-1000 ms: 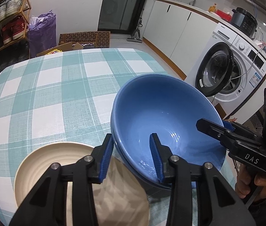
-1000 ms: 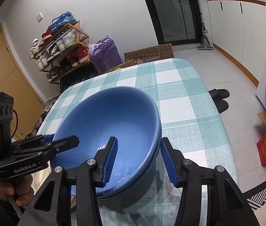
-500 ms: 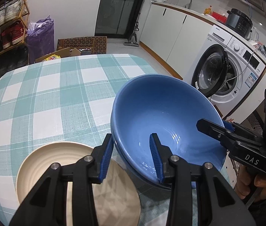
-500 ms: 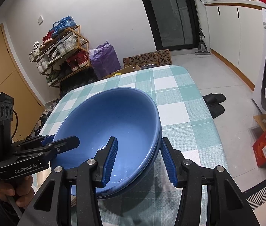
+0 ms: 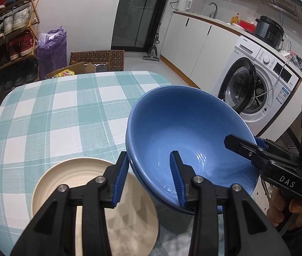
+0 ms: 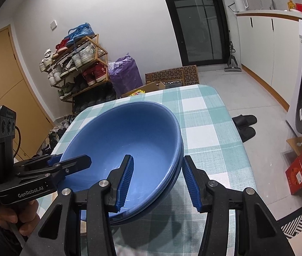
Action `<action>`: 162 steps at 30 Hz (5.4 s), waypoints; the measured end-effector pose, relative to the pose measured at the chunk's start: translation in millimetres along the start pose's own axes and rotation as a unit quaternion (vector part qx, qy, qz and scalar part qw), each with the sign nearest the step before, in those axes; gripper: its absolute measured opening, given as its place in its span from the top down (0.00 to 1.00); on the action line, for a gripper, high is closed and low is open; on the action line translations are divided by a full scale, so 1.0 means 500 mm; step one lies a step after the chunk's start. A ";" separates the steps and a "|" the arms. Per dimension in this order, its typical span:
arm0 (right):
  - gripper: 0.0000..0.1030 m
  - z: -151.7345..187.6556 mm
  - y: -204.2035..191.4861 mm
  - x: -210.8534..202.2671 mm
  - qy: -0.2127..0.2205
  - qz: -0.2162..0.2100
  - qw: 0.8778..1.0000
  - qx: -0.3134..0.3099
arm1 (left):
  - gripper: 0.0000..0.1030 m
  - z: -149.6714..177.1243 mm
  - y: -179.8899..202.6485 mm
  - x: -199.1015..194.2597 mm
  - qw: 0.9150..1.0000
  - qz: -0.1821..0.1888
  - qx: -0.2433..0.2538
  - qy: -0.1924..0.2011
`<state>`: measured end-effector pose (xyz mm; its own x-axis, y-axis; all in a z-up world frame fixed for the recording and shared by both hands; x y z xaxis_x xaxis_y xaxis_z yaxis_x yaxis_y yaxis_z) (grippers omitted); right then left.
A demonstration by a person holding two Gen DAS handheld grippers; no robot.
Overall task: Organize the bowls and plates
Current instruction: 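Carry the nested blue bowls over the cream plate stack with both tools, then lower the nested bowls onto the cream plates and open both tools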
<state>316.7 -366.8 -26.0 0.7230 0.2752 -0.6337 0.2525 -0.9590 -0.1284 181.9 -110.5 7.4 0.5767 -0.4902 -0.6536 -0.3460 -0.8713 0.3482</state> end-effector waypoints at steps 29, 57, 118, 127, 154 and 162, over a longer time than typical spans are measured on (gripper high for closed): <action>0.52 0.016 -0.177 -0.025 0.002 -0.038 0.998 -0.056 | 0.63 0.060 -0.103 -0.135 0.998 -0.043 -0.040 0.039; 0.52 0.060 -0.291 0.064 -0.038 -0.079 0.991 -0.096 | 0.63 0.116 -0.203 -0.167 0.992 -0.088 -0.080 0.042; 0.47 0.065 -0.307 0.098 -0.030 -0.058 0.990 -0.127 | 0.44 0.115 -0.209 -0.124 0.992 -0.115 -0.043 0.034; 0.16 0.062 -0.303 0.083 -0.021 -0.069 0.990 -0.125 | 0.23 0.124 -0.197 -0.167 0.987 -0.147 -0.021 0.055; 0.01 0.161 -0.245 -0.028 0.065 -0.067 0.986 -0.135 | 0.00 0.243 -0.136 -0.260 0.975 -0.189 0.027 0.117; 0.01 0.190 -0.243 -0.062 0.079 -0.079 0.984 -0.136 | 0.00 0.269 -0.119 -0.278 0.971 -0.190 0.034 0.143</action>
<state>202.6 -265.1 -63.0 0.7464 0.4476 -0.4924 0.5171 -0.8559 0.0060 22.8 13.2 -12.7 0.8503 -0.1291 -0.5101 -0.1111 -0.9916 0.0659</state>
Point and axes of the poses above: each gripper's, at about its wrist camera, not at the fingertips, and x roughly the way its jaws point, y to its right, z to its underside, the point moved 3 cm from there along x, roughly the way its jaws point, and after that the axes turned 8 degrees about z, right-handed, at the moved point
